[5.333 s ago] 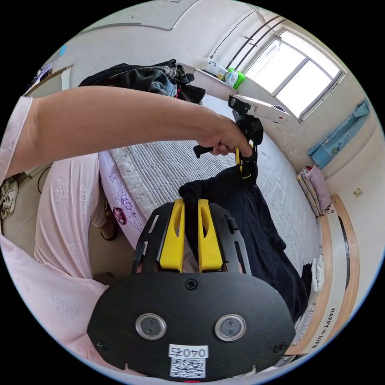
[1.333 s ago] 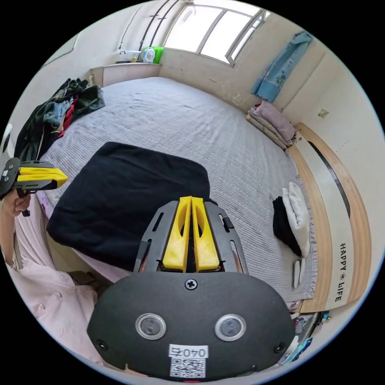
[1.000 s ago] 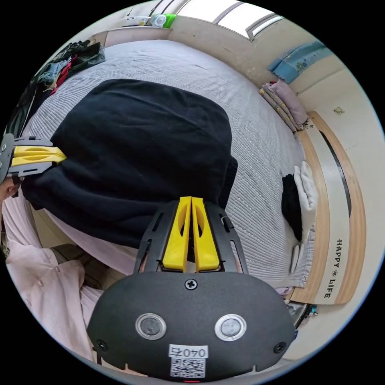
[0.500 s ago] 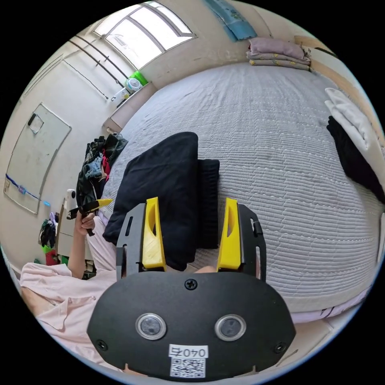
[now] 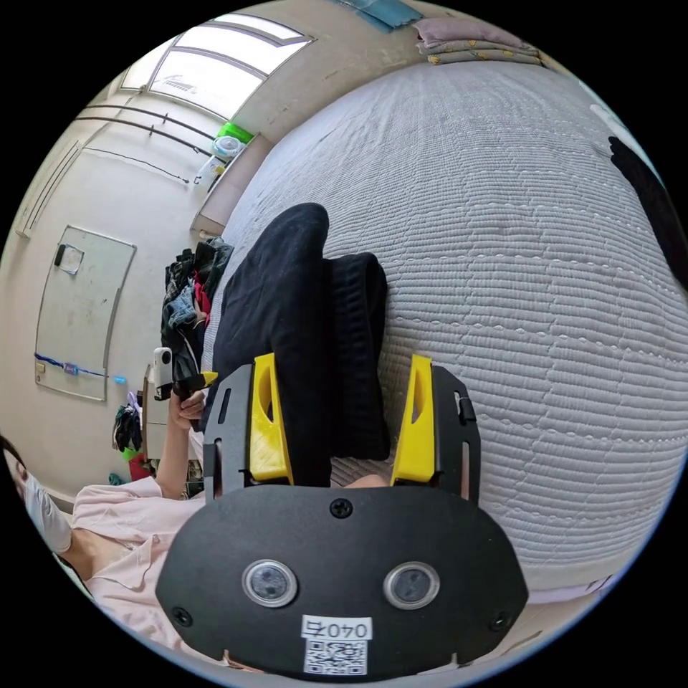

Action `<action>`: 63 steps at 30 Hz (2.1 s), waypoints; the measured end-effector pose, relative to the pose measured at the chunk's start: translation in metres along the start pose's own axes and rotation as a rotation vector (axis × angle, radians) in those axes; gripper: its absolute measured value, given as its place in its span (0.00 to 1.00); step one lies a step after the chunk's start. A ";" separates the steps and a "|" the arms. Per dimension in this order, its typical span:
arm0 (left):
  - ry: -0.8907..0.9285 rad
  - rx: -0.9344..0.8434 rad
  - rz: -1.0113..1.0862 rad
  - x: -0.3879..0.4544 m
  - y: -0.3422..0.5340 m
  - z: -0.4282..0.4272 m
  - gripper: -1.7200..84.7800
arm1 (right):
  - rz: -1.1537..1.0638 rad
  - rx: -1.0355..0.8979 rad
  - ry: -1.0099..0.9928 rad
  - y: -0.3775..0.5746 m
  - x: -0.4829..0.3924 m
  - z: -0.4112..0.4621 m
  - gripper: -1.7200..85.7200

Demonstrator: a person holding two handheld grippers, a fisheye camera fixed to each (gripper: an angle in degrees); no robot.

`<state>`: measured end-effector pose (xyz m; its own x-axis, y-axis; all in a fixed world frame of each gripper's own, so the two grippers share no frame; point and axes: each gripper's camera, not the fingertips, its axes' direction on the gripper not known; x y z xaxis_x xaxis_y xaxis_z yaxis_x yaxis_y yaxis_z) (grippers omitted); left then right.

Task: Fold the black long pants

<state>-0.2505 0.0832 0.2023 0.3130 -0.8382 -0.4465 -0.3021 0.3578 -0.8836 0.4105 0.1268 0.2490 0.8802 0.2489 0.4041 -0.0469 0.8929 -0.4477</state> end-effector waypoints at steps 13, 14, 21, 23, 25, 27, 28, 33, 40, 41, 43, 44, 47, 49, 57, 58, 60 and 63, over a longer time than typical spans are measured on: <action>-0.113 0.018 0.170 0.050 -0.012 -0.013 0.07 | -0.014 -0.039 -0.027 -0.008 0.032 0.027 0.29; -0.095 0.025 0.200 0.056 -0.012 -0.021 0.06 | -0.021 -0.038 -0.025 -0.008 0.030 0.029 0.29; -0.104 -0.043 0.225 0.051 -0.022 -0.032 0.06 | -0.023 -0.057 -0.070 -0.015 0.044 0.051 0.27; -0.123 -0.063 0.214 0.053 -0.023 -0.018 0.06 | -0.039 -0.056 -0.128 -0.014 0.046 0.052 0.23; -0.143 -0.066 0.208 0.061 -0.024 -0.014 0.07 | -0.088 -0.075 -0.223 -0.015 0.045 0.053 0.19; -0.121 -0.073 0.200 0.066 -0.025 -0.010 0.08 | -0.054 -0.083 -0.222 -0.021 0.055 0.058 0.20; -0.110 -0.077 0.193 0.070 -0.027 -0.007 0.09 | -0.038 -0.097 -0.206 -0.025 0.061 0.066 0.20; -0.119 -0.097 0.236 0.094 -0.028 0.001 0.09 | -0.059 -0.119 -0.209 -0.041 0.069 0.080 0.17; -0.322 -0.078 0.427 0.166 -0.012 0.017 0.06 | -0.168 -0.100 -0.124 -0.054 0.057 0.085 0.15; -0.320 -0.087 0.445 0.172 -0.012 0.019 0.06 | -0.174 -0.099 -0.129 -0.056 0.058 0.086 0.16; -0.299 -0.105 0.450 0.179 -0.014 0.022 0.06 | -0.195 -0.099 -0.125 -0.062 0.058 0.091 0.16; -0.280 -0.123 0.434 0.182 -0.017 0.024 0.06 | -0.199 -0.102 -0.119 -0.064 0.056 0.092 0.16; -0.268 -0.191 0.381 0.194 -0.027 0.035 0.07 | -0.215 -0.151 -0.089 -0.080 0.051 0.100 0.16; -0.280 -0.249 0.371 0.206 -0.036 0.042 0.07 | -0.218 -0.196 -0.060 -0.095 0.045 0.109 0.15; -0.471 -0.312 0.363 0.307 -0.041 0.058 0.05 | -0.212 -0.229 0.121 -0.141 0.003 0.101 0.14; -0.439 -0.298 0.343 0.330 -0.043 0.055 0.05 | -0.242 -0.232 0.166 -0.156 -0.005 0.090 0.14; -0.386 -0.268 0.330 0.368 -0.047 0.056 0.05 | -0.290 -0.254 0.250 -0.183 -0.014 0.070 0.14; -0.416 -0.204 0.382 0.442 -0.060 0.082 0.05 | -0.359 -0.302 0.371 -0.234 -0.011 0.037 0.15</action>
<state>-0.0201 -0.2744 0.0461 0.4619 -0.4198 -0.7813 -0.6163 0.4815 -0.6231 0.3939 -0.0706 0.3789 0.9250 -0.2443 0.2911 0.3722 0.7372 -0.5639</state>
